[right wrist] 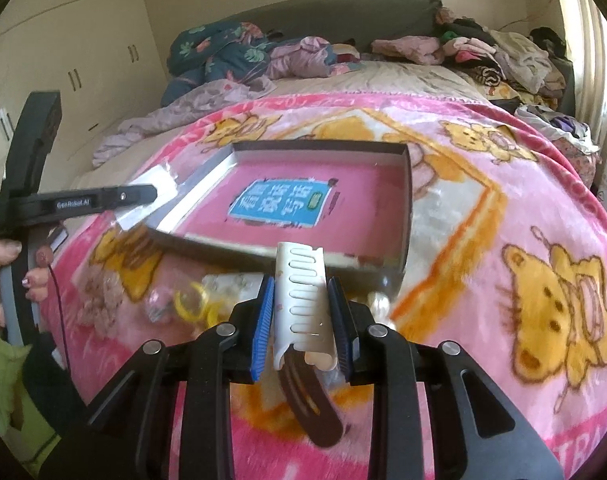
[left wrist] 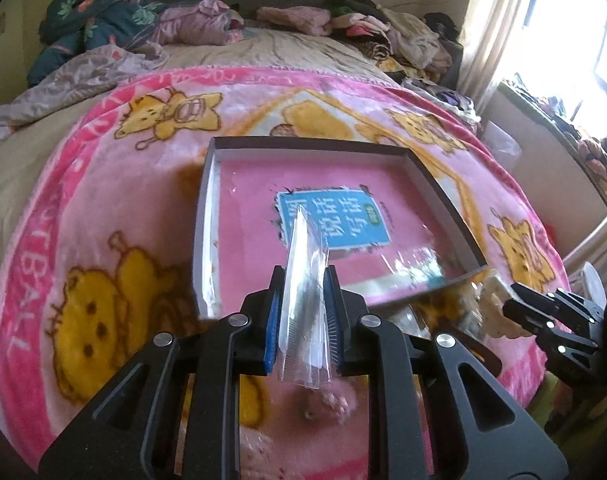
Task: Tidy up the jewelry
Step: 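Carry white claw clip into the tray box while left tool carries the sleeve there, then open right tool to drop the claw clip while left tool releases the sleeve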
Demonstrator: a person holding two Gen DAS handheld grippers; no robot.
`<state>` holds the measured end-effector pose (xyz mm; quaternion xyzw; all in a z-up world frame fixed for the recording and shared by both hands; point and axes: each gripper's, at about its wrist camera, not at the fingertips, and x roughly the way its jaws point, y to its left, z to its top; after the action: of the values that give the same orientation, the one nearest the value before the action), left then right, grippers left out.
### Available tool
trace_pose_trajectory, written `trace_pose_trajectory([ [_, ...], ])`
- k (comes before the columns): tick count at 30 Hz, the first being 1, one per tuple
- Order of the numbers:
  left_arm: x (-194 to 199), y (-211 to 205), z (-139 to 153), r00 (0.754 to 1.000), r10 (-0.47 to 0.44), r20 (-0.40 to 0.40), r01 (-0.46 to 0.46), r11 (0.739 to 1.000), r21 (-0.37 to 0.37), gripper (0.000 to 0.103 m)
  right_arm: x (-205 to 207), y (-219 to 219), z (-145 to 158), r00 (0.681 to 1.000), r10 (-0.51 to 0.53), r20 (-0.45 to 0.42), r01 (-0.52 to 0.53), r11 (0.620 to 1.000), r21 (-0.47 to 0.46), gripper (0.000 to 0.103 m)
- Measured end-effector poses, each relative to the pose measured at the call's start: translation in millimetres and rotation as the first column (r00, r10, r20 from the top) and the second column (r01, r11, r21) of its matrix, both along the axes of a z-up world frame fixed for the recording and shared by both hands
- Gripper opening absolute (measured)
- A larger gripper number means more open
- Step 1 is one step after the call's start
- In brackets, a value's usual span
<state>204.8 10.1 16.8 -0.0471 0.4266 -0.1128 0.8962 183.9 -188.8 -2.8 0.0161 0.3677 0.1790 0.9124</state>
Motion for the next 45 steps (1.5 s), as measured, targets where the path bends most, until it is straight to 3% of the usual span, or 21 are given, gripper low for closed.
trace_pose_trajectory([
  [9, 26, 7, -14, 0.999, 0.037, -0.018, -0.037, 0.999, -0.005, 0.013, 43, -4, 5, 0.999, -0.048, 0.020, 0.048, 0.999, 0.004, 0.026],
  [28, 51, -2, -44, 0.998, 0.013, -0.057, -0.014, 1.000, -0.017, 0.013, 100, 2, -21, 0.995, -0.104, -0.006, 0.104, 0.994, -0.047, 0.026],
  [32, 50, -1, -44, 0.998, 0.018, -0.054, -0.019, 1.000, -0.017, 0.027, 106, 3, -28, 0.993, -0.118, -0.017, 0.117, 0.992, -0.052, 0.026],
  [38, 41, 5, -39, 0.999, 0.032, -0.040, -0.033, 0.999, -0.019, 0.027, 106, 6, -33, 0.992, -0.119, -0.027, 0.117, 0.991, -0.069, 0.028],
  [41, 36, 7, -34, 0.999, 0.034, -0.030, -0.035, 0.999, -0.015, 0.028, 102, 6, -32, 0.993, -0.119, -0.023, 0.117, 0.990, -0.074, 0.038],
  [45, 28, 8, -28, 0.999, 0.037, -0.018, -0.037, 0.999, -0.018, 0.032, 93, 6, -26, 0.994, -0.110, -0.011, 0.109, 0.991, -0.075, 0.044],
])
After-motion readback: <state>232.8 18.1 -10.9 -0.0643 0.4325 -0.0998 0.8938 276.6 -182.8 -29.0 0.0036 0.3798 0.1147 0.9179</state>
